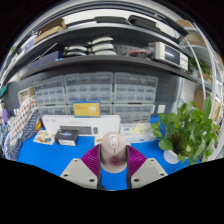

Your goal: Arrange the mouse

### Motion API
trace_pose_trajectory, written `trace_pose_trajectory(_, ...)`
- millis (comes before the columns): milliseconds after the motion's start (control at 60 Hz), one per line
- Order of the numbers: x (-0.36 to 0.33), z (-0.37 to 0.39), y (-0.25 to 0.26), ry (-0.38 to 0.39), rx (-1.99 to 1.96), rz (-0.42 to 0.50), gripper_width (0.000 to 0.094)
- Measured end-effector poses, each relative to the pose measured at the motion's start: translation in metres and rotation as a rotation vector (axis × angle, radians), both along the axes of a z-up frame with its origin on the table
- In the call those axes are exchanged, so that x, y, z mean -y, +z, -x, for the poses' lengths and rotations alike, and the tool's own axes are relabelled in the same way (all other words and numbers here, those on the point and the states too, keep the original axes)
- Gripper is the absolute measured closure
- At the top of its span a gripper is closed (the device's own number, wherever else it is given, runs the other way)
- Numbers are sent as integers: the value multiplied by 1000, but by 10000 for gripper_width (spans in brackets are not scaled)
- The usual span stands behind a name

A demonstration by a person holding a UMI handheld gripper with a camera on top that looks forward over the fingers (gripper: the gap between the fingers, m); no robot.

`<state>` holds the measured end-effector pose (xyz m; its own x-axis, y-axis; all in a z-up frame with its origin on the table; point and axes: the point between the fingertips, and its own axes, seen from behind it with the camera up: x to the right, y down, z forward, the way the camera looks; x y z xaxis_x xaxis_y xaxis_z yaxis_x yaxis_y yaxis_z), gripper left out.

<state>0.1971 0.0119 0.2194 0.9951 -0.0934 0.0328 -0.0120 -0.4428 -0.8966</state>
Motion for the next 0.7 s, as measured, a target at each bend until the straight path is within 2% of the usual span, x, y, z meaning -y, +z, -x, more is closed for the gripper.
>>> trace_pose_trajectory(83,6,37,0,38,-5,1,599)
trace_pose_trajectory(150,13,63,-19,72,4,23,601)
trace_pose_trajectory(417,52,116,-177,96,-43,272,602)
trace_pose_trajectory(517,68,125,-216,114,-44,336,601)
trace_pose_trajectory(633,74,128,-231,128,-15,337,599)
trace_pose_trajectory(700,74,128,-231,118,-18,335,557)
